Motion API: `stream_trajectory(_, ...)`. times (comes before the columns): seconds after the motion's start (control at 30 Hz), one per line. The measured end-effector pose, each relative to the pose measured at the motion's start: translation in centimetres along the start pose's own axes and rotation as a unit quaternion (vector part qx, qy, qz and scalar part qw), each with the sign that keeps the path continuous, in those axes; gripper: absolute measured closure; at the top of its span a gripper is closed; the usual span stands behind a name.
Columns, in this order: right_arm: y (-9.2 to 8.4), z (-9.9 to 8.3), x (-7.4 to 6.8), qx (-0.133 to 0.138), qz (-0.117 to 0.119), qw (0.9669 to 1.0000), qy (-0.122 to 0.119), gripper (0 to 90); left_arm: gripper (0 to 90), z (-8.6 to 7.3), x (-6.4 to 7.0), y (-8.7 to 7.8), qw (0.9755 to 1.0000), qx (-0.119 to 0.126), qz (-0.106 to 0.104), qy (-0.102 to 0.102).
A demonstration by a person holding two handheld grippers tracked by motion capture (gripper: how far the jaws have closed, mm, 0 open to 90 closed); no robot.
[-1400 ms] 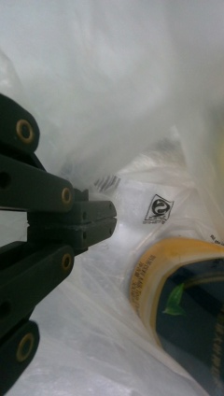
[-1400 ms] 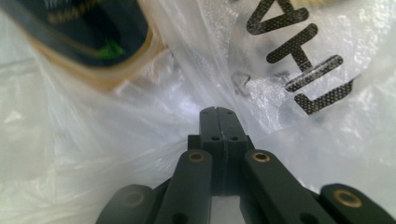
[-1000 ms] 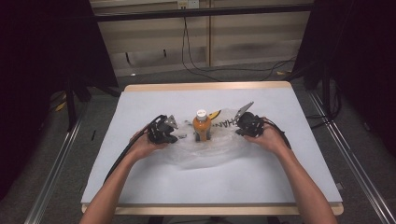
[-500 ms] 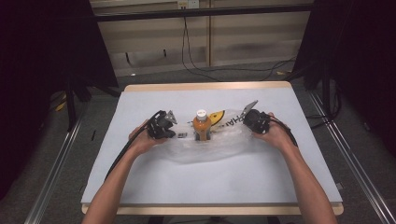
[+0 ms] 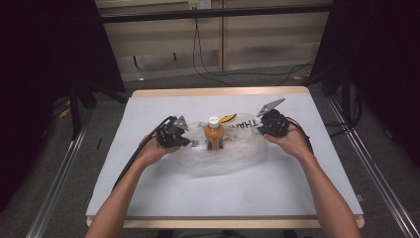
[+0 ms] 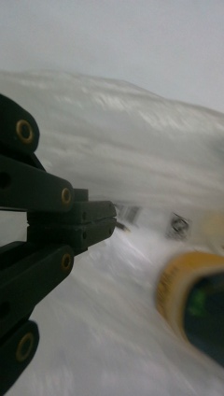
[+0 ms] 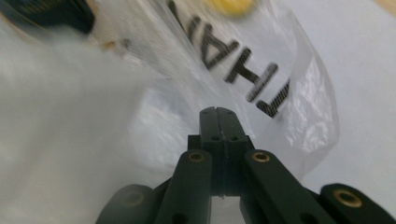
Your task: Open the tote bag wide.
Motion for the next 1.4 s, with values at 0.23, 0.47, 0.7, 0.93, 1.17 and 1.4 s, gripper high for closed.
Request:
stream_trajectory(0.23, -1.9, 2.8, -1.4, 0.057, 0.032, 0.9978, 0.0, 90.0, 90.0, 1.8, 1.3, -1.0, 0.9994, 0.028, -0.017, 0.011)
stream_trajectory(0.47, -0.1, 5.2, -3.6, 0.039, 0.069, 0.9962, -0.036, 90.0, 90.0, 2.3, 1.8, 1.0, 0.9986, 0.024, -0.047, 0.002)
stream_trajectory(0.7, 3.7, 2.8, -4.2, -0.084, 0.045, 0.9926, -0.075, 90.0, 90.0, 0.6, 1.5, 3.1, 0.9983, -0.044, -0.034, 0.019)
stream_trajectory(0.93, 3.9, 0.2, -3.0, -0.162, 0.01, 0.9804, -0.112, 90.0, 90.0, -0.3, 0.2, 2.3, 0.9949, -0.091, 0.013, 0.041)
stream_trajectory(1.17, 1.4, -2.7, -2.5, -0.233, 0.002, 0.962, -0.142, 90.0, 90.0, -1.3, -1.6, 1.7, 0.9918, -0.117, 0.04, 0.034)
stream_trajectory(1.4, 0.1, -4.6, -0.7, -0.228, -0.017, 0.9655, -0.124, 90.0, 90.0, -1.5, -2.4, 1.7, 0.9882, -0.133, 0.058, 0.05)
Point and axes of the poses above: each handheld gripper's, and its own axes: y roughly forward along the jaws, z roughly out of its top, x roughly to its right, the point moved 7 cm from there along y, roughly forward along the jaws, and after that the axes turned 5 degrees about -y, right-handed, at the moved point
